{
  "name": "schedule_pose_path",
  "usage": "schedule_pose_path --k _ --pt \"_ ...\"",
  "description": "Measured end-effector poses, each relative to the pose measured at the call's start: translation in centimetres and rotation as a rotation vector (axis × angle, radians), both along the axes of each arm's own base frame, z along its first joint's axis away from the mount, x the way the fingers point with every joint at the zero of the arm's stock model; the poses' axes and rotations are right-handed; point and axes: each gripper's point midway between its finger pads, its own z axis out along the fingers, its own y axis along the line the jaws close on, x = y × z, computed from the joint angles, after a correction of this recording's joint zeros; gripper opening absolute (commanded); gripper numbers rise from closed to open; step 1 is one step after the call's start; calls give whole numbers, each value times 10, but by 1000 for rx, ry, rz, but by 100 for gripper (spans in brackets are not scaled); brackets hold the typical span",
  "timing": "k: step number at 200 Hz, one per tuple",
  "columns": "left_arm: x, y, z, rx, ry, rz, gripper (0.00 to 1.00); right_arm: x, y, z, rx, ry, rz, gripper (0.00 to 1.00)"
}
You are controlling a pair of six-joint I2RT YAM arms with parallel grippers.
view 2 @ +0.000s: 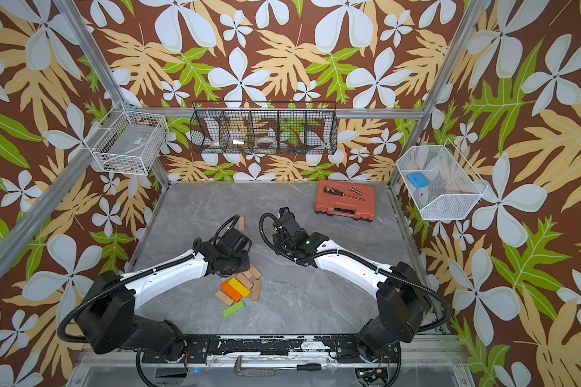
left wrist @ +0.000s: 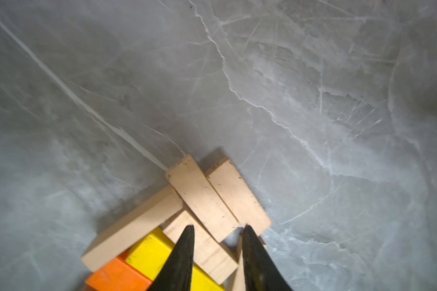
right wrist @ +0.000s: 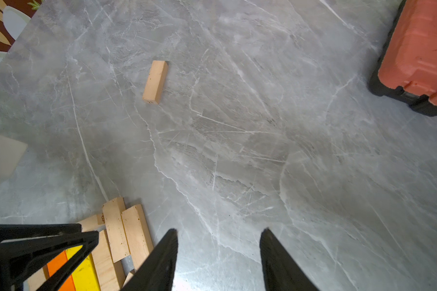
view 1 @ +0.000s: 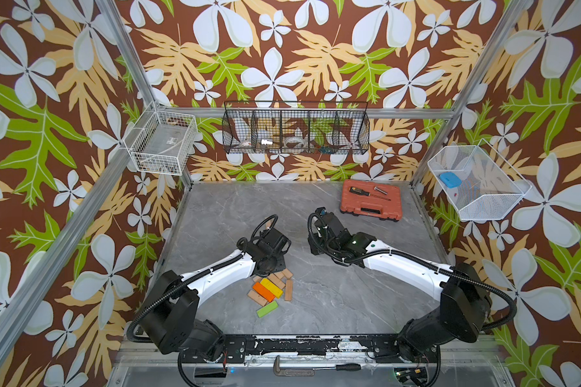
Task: Assemble the letter k with building blocks
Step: Adjust the building block at the center of the board.
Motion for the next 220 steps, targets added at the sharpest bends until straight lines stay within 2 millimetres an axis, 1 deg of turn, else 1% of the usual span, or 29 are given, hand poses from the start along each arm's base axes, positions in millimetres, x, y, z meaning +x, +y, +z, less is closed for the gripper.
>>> schedule_pose_path --k 25,46,68,93,117,140,163,200,214,220 --pt "14 -22 2 -58 11 116 43 0 0 1 1 -1 -1 55" --pt "19 -36 -11 -64 53 183 43 0 -2 3 1 -9 -6 55" --pt "19 -32 -27 -25 98 249 43 -2 -7 7 -2 -20 -16 55" --pt "13 -27 -42 15 143 285 43 -2 -17 11 -4 -37 -54 55" --pt "13 -27 -43 19 138 294 43 -1 -34 13 -2 -47 -100 56" --pt "13 -29 -44 30 133 290 43 0 -44 15 8 -51 -134 56" --pt "12 -29 -46 38 134 289 43 0 -44 16 11 -53 -134 56" --pt "10 -29 -44 45 115 290 45 1 -43 11 9 -42 -134 56" --pt "12 -29 -46 50 106 291 45 1 -42 9 9 -38 -133 56" --pt "12 -29 -49 62 112 288 45 1 -42 9 10 -37 -133 56"
